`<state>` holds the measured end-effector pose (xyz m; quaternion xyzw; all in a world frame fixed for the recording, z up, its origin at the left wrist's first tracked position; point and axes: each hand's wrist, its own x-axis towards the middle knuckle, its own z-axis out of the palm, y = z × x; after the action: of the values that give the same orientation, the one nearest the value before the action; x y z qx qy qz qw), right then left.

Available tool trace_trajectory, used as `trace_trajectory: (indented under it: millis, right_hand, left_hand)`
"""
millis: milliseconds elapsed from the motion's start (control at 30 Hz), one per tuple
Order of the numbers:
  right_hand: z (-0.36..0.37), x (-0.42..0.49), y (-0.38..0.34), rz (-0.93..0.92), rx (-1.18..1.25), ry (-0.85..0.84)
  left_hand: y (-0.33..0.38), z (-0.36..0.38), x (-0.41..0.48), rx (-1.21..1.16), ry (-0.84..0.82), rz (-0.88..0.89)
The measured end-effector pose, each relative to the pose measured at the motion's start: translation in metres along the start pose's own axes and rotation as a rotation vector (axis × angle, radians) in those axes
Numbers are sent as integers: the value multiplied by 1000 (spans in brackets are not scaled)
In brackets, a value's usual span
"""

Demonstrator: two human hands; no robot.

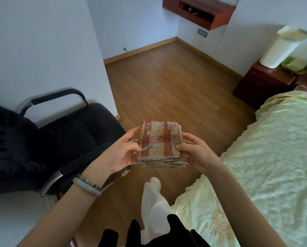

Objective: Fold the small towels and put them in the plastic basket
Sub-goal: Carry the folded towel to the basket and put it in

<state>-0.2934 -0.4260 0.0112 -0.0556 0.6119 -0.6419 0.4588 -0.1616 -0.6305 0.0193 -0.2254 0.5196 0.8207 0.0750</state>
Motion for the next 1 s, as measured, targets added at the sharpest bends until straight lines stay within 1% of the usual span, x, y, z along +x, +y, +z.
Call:
trace_trajectory:
  millis: [167,300,467,600,700,833,1000]
  right_hand:
    - [-37,66,-38,-20,34,62]
    - [-71,121,-83,-28,20,118]
    - [-112,176,-145,-34,59,164]
    - [-143,217,-184,-35,-31,189]
    - [-163,249,-207,-38,45,221]
    - [-188,296,-238,-52,77,258]
    - [-226,365,-286,-73,101,324]
  left_hand:
    - [37,-13,96,33,-111,-40]
    - [82,-7,176,43,-137,-70]
    - [136,10,264,50,-152,-91]
    - [169,20,326,57,-172,-128]
    - [191,24,372,61,-188,-147]
    - [223,30,436,69,-212,-148]
    - [266,30,539,97,-264,-167]
